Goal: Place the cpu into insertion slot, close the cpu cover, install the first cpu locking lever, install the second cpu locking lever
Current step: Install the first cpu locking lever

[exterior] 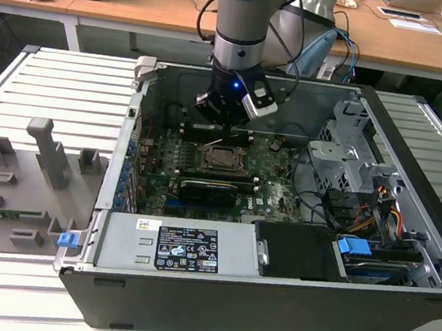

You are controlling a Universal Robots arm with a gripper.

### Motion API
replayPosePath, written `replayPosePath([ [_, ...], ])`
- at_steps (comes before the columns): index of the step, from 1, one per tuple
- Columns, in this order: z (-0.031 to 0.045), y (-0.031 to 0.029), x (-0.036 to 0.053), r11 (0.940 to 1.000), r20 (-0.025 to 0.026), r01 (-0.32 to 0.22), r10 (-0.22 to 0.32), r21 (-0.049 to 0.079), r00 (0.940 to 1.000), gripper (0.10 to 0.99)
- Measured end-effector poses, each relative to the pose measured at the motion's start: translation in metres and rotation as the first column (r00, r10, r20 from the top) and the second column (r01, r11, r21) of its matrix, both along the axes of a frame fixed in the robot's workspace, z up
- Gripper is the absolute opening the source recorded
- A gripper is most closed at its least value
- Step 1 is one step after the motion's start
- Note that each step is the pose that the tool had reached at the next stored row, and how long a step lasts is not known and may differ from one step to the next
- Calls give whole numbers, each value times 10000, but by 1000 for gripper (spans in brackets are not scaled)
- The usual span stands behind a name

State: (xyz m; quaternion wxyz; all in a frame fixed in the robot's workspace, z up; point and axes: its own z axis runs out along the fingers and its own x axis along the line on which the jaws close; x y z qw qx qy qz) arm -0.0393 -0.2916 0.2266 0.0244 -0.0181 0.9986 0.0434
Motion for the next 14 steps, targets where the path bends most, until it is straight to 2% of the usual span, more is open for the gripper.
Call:
replayPosePath([
  [6,0,26,84,10000,-1,-60,60,0,10000,106],
  [14,-17,53,116,9999,0,-146,146,0,9999,106],
])
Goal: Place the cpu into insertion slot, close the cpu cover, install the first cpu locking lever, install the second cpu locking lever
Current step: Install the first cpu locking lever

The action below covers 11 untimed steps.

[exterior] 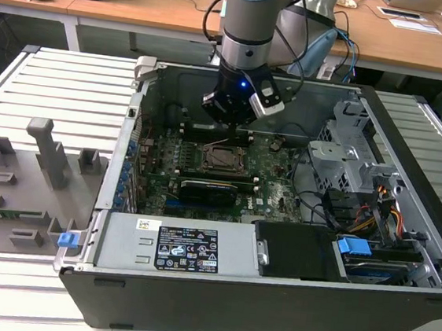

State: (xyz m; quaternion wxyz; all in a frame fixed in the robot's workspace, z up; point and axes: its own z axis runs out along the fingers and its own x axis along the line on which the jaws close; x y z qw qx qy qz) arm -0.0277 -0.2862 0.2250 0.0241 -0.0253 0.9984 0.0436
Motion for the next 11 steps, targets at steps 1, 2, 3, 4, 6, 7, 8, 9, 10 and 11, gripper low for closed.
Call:
replayPosePath([
  [1,-5,0,5,10000,0,-12,12,0,10000,106],
  [2,-13,0,13,10000,-1,-25,25,0,10000,106],
  [3,-21,0,20,10000,0,-35,35,1,10000,106],
  [4,-31,0,27,10000,0,-51,51,0,10000,106],
  [6,-56,0,36,10000,0,-78,78,0,10000,106],
  [7,-83,0,42,10000,0,-92,92,0,10000,106],
  [8,-97,0,44,10000,0,-98,98,0,10000,106],
  [9,-108,0,46,9999,0,-103,103,0,9999,106],
  [10,-123,0,49,9999,0,-109,109,0,9999,106],
  [11,-129,0,49,9999,-1,-110,110,0,9999,106],
])
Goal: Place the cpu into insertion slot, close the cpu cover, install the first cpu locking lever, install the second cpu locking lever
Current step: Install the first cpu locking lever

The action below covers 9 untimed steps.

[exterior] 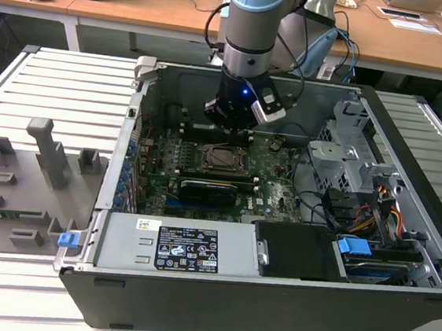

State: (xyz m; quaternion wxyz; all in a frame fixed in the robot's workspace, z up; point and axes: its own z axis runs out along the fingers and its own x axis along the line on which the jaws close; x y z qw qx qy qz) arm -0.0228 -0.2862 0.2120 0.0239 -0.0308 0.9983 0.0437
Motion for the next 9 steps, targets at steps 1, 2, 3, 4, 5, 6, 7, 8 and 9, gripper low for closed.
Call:
replayPosePath([
  [1,-4,0,1,10000,0,0,0,0,10000,106],
  [2,-10,0,3,10000,0,-2,2,0,10000,106],
  [3,-23,0,7,10000,0,-2,2,0,10000,106],
  [4,-30,0,9,10000,0,-1,1,-1,10000,106],
  [5,-38,0,12,10000,1,-1,1,-1,10000,106],
  [6,-46,0,14,10000,1,-1,1,-2,10000,106],
  [7,-51,0,15,10000,1,0,0,-5,10000,106],
  [8,-58,0,16,10000,1,1,-1,-12,10000,106],
  [9,-59,0,16,10000,0,0,0,-16,10000,106],
])
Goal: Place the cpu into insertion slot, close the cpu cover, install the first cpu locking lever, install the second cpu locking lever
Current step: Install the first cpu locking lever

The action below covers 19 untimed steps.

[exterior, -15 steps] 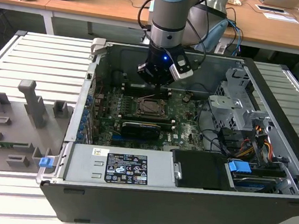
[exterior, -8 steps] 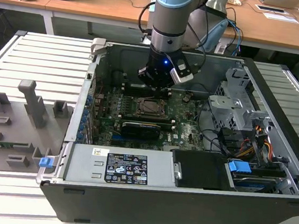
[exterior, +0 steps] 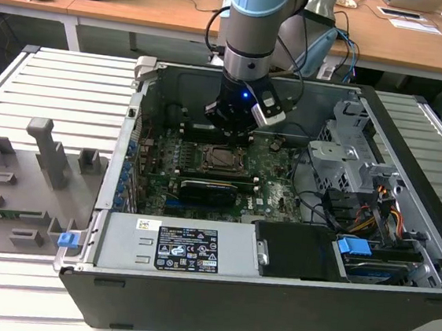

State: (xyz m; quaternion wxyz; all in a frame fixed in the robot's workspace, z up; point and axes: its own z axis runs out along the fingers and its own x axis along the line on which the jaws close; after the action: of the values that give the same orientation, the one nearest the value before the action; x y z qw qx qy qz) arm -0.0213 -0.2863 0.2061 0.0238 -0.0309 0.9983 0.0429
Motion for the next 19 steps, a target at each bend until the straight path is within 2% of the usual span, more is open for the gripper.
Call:
replayPosePath([
  [13,-9,0,1,10000,0,-2,2,-8,10000,106],
  [19,-21,0,0,10000,0,-1,1,-68,10000,106],
])
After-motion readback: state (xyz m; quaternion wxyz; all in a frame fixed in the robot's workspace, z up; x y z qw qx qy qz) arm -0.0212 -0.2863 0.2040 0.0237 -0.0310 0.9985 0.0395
